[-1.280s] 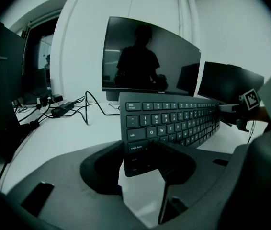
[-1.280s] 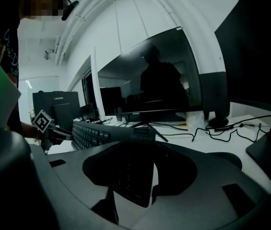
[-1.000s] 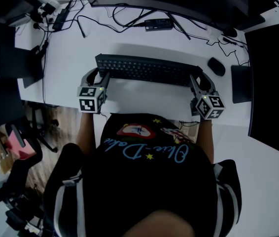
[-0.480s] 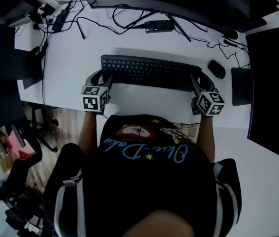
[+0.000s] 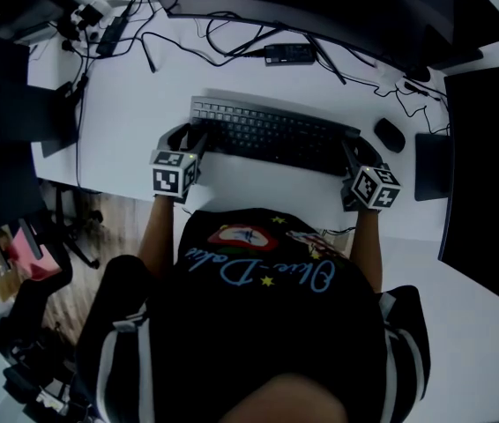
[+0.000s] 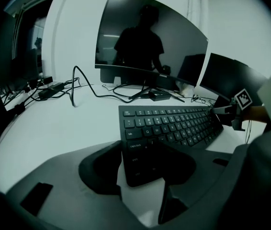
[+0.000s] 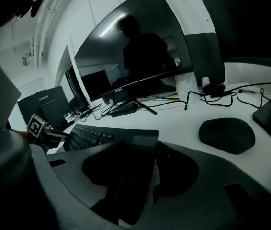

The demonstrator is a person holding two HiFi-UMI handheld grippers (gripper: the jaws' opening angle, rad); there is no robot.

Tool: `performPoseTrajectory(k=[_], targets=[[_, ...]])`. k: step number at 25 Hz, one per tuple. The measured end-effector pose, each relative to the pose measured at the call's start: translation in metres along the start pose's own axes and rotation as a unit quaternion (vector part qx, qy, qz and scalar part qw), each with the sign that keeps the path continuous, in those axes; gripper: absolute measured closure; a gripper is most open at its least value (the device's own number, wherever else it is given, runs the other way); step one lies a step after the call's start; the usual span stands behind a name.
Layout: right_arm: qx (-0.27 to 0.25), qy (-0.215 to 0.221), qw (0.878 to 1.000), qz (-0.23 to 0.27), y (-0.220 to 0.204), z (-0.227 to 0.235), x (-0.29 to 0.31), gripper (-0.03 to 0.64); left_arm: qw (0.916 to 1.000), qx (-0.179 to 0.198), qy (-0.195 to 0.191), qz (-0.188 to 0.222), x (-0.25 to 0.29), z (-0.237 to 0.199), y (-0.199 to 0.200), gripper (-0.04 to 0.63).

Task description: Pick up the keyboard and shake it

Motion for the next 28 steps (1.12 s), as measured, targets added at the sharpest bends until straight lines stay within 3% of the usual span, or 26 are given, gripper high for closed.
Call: performPoseTrajectory(k=[8, 17, 28], targets=[[0.016, -0.005, 1.0, -0.023, -0.005, 0.006, 0.011, 0.439, 0.9998, -0.016, -0.001, -0.013, 0.005, -0.002, -0.003, 0.41], [0.016, -0.019, 0.999, -0.038, -0.006, 0.005, 0.015, 0.434, 0.9999, -0.009, 0.005, -0.012, 0.005, -0.002, -0.001, 0.41], [-0.051, -0.044, 0.997, -0.023, -0.002, 0.003, 0.011, 0.425, 0.9999, -0.014, 0.002, 0.003, 0.004, -0.003, -0.001, 0.408]])
Point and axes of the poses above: the fingertips, and each gripper's own axes: x forward along the fingers, z to its right, y out of its top, the point moved 6 cm from there along -x, backward along the fingers, and after that the axes turned 2 degrees about -x, right-handed, at the moved point
